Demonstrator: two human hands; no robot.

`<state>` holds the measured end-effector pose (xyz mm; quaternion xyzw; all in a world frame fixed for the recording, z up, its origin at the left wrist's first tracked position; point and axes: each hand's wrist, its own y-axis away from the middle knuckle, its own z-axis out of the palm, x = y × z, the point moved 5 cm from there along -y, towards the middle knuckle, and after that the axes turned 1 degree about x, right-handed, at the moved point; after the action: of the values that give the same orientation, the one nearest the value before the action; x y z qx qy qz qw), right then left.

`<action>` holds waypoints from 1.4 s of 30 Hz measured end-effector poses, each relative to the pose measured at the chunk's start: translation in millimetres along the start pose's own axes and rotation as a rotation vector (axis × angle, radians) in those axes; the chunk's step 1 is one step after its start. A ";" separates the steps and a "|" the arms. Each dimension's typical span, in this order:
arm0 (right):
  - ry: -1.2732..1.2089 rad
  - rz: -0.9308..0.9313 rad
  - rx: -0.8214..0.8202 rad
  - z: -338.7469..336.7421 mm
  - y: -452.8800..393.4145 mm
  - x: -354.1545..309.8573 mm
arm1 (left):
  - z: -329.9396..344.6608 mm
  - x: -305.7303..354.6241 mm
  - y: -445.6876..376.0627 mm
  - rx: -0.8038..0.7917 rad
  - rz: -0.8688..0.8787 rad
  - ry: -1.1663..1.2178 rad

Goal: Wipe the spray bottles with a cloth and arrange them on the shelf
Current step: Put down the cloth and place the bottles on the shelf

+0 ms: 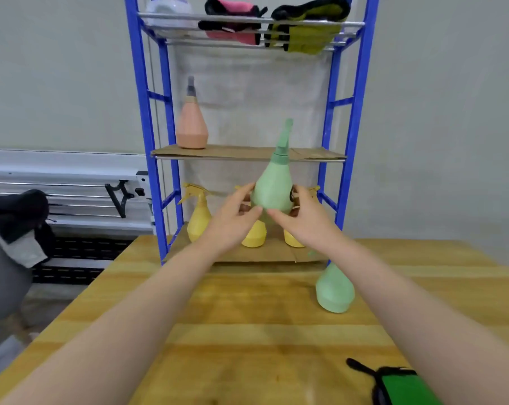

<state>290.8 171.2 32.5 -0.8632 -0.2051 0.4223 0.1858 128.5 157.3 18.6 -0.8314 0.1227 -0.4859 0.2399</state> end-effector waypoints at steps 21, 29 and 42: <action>0.286 0.071 0.024 14.1 -208.3 -29.7 | -68.0 -18.3 -114.8 0.091 0.247 -0.833; 0.227 0.105 -0.021 35.5 -247.7 -16.1 | -68.7 -30.6 -119.9 0.162 0.342 -0.856; 0.243 -0.125 0.172 10.6 -197.9 -26.1 | -70.1 -21.6 -104.2 0.124 0.267 -0.822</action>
<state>228.6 327.0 141.2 -0.8742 -0.1974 0.3186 0.3086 54.0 236.2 85.3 -0.9167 0.0942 -0.0856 0.3789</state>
